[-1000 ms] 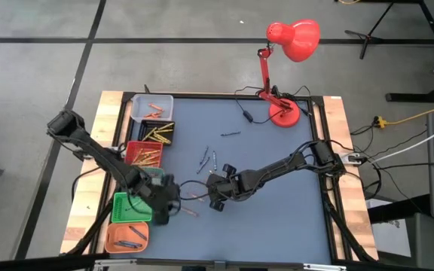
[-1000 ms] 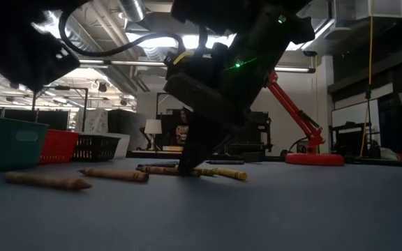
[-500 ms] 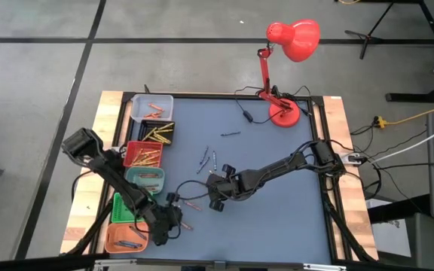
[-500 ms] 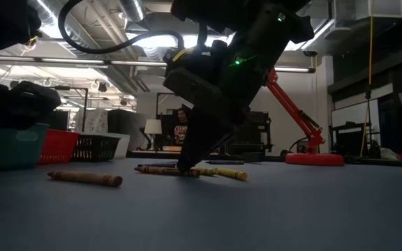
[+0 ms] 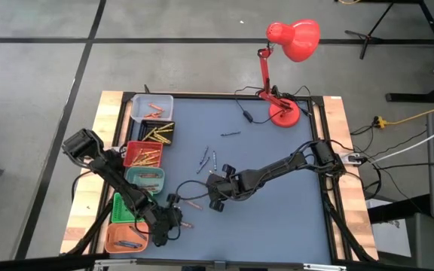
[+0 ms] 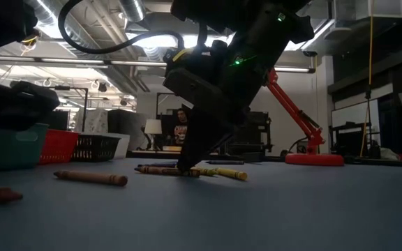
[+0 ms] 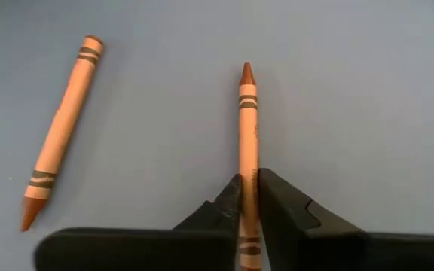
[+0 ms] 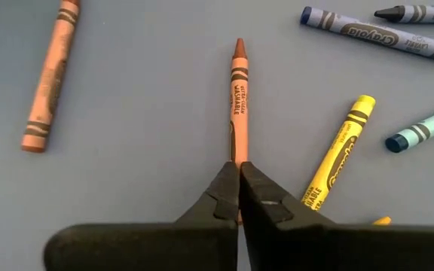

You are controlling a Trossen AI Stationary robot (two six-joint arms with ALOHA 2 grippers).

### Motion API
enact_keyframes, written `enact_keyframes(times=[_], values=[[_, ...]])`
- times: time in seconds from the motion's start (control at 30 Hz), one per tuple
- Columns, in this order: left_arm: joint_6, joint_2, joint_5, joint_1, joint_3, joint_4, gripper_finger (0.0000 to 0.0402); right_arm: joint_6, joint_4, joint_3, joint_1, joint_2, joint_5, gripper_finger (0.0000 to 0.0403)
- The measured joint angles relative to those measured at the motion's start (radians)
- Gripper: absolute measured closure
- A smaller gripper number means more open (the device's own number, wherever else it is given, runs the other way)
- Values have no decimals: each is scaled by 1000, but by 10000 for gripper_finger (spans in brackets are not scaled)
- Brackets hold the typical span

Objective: Sort crayons
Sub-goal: Put the brown crayon into the blue bin

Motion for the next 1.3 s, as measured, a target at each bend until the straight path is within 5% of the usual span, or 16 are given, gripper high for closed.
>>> enact_keyframes(times=[0.37,0.6,0.9,1.3], values=[[-1,-17,-8,1,1,-11,393,0,0,0,0,1,0,400],[2,-144,-11,2,31,-68,398,0,0,0,0,1,0,400],[-47,-380,-98,2,42,-390,397,0,0,0,0,2,0,400],[-328,-582,-169,2,42,-907,397,0,0,0,0,2,0,400]])
